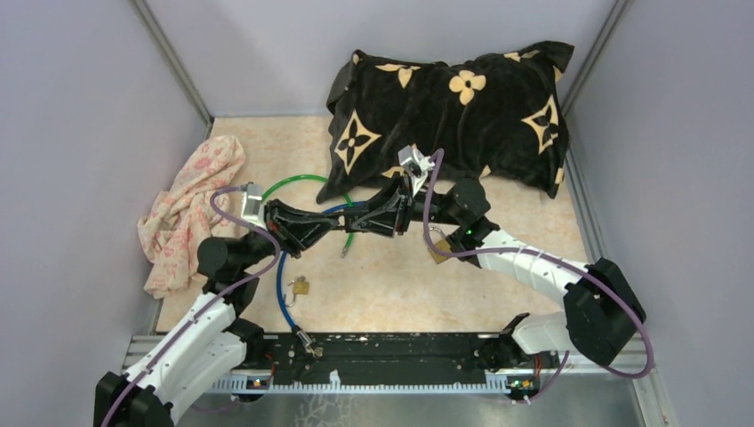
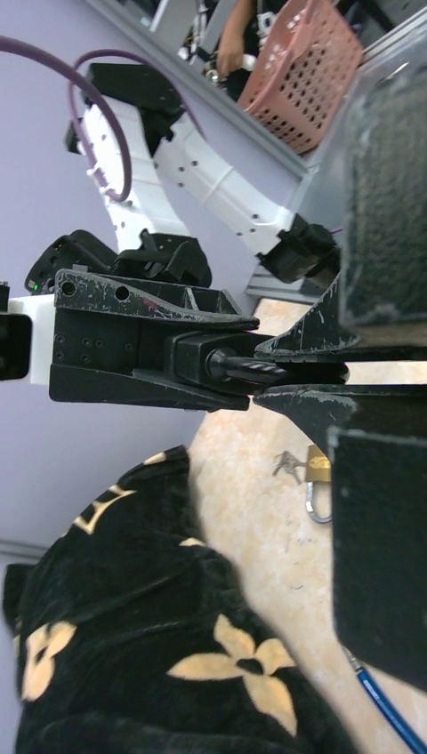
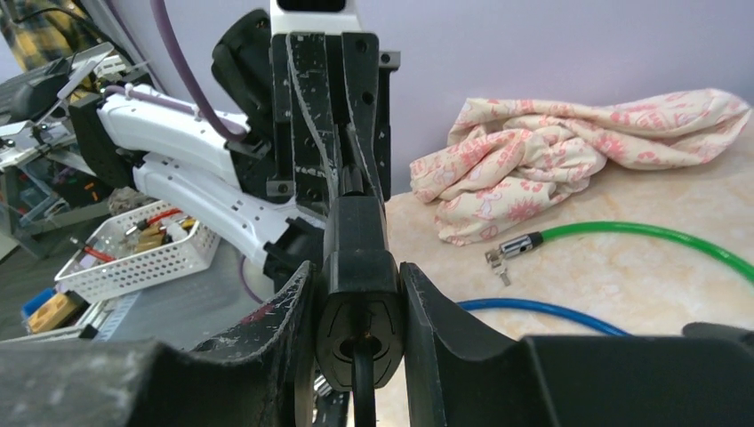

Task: Lock with the key
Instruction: Lock the lock.

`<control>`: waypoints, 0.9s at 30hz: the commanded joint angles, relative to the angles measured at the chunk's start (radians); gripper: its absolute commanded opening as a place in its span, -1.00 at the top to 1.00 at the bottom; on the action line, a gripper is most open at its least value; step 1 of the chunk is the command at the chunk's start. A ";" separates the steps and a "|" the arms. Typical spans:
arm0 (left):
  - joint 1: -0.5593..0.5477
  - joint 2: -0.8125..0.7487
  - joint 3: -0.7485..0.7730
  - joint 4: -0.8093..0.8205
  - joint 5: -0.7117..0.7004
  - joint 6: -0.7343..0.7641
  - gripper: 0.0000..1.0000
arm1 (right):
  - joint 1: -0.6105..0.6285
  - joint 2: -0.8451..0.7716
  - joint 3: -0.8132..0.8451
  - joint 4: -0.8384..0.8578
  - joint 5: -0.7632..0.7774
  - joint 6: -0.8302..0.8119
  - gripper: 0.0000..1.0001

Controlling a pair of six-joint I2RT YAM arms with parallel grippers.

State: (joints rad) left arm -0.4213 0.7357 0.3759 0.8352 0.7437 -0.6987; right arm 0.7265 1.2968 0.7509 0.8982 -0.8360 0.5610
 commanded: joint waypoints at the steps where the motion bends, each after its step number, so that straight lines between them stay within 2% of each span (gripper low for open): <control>1: -0.106 0.074 -0.030 -0.060 0.022 -0.037 1.00 | 0.101 0.023 0.189 -0.009 0.102 -0.085 1.00; 9: -0.134 0.082 0.015 -0.035 -0.015 0.008 1.00 | 0.100 0.074 0.194 -0.266 0.103 -0.208 1.00; 19: -0.200 0.169 0.050 -0.006 0.031 0.045 1.00 | 0.130 0.124 0.262 -0.274 -0.016 -0.219 1.00; 27: -0.224 0.205 0.118 0.036 0.098 0.093 1.00 | 0.133 0.122 0.243 -0.304 -0.101 -0.250 1.00</control>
State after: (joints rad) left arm -0.4976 0.8703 0.3977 0.9112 0.5632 -0.6029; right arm 0.7143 1.3449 0.9394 0.5701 -0.8326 0.3477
